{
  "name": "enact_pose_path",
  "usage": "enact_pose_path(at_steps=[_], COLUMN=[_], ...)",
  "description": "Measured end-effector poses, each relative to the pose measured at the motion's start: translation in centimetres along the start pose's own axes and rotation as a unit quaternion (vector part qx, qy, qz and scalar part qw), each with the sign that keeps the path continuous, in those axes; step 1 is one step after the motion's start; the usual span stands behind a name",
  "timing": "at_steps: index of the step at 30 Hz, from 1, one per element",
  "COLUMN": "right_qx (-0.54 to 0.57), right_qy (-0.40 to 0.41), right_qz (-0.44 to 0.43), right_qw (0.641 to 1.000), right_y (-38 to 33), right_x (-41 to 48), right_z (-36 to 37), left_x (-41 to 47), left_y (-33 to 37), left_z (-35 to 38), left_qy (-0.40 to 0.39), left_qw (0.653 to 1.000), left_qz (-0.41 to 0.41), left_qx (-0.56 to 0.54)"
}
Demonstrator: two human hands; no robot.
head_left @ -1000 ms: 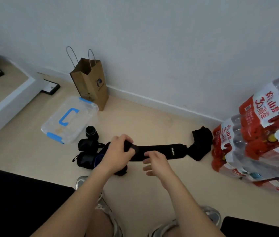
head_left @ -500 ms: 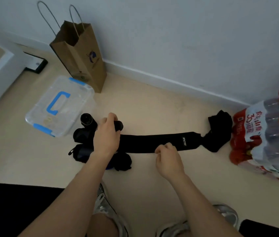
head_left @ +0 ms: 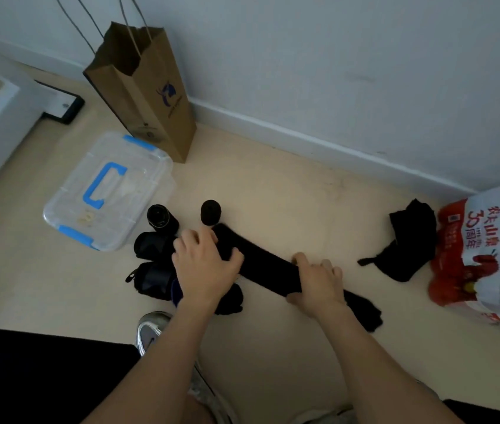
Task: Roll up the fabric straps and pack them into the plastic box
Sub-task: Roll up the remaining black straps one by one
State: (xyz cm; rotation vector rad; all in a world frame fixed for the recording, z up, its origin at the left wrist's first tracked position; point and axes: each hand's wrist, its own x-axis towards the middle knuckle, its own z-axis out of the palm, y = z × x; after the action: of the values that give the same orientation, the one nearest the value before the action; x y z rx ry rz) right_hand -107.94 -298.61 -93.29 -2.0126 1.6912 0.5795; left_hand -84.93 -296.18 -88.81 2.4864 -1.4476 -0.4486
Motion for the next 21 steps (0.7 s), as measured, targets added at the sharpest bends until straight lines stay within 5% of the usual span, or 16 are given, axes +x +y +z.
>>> enact_pose_path(at_steps=[4,9,13,15,17,19,21], right_qx=[0.154,0.379,0.521,0.613,0.663,0.677,0.676], right_qy=[-0.034,-0.122,-0.187,-0.211,-0.248,-0.270,-0.274], right_qz=[-0.038,0.017,0.044,0.017,-0.033,-0.068,-0.080], right_qw=[0.987,0.917,0.832,0.761,0.706,0.681,0.680], right_y=[0.1,1.1,2.5,3.1,3.6,4.0,4.2], right_x=[-0.3,-1.3,-3.8,-5.4,-7.4,-9.4,-11.2], right_z=[-1.2,-6.3,-8.8,-9.1,-9.0,-8.8,-8.4], left_x=[-2.1,-3.2,-3.5,-3.9,-4.6,-5.6,-6.6], left_y=[0.7,1.9,4.6,6.2,7.4,8.3,8.9], left_z=[0.5,0.2,-1.5,-2.9,-4.0,-4.5,-4.8], left_qy=[-0.142,-0.130,-0.162,-0.260,-0.364,-0.371,-0.324], left_qw=[0.986,0.978,0.985,0.935,0.823,0.748,0.712], left_qz=[0.052,0.128,0.016,-0.118,-0.227,-0.252,-0.256], left_qx=[0.075,0.098,-0.062,-0.211,-0.372,-0.489,-0.568])
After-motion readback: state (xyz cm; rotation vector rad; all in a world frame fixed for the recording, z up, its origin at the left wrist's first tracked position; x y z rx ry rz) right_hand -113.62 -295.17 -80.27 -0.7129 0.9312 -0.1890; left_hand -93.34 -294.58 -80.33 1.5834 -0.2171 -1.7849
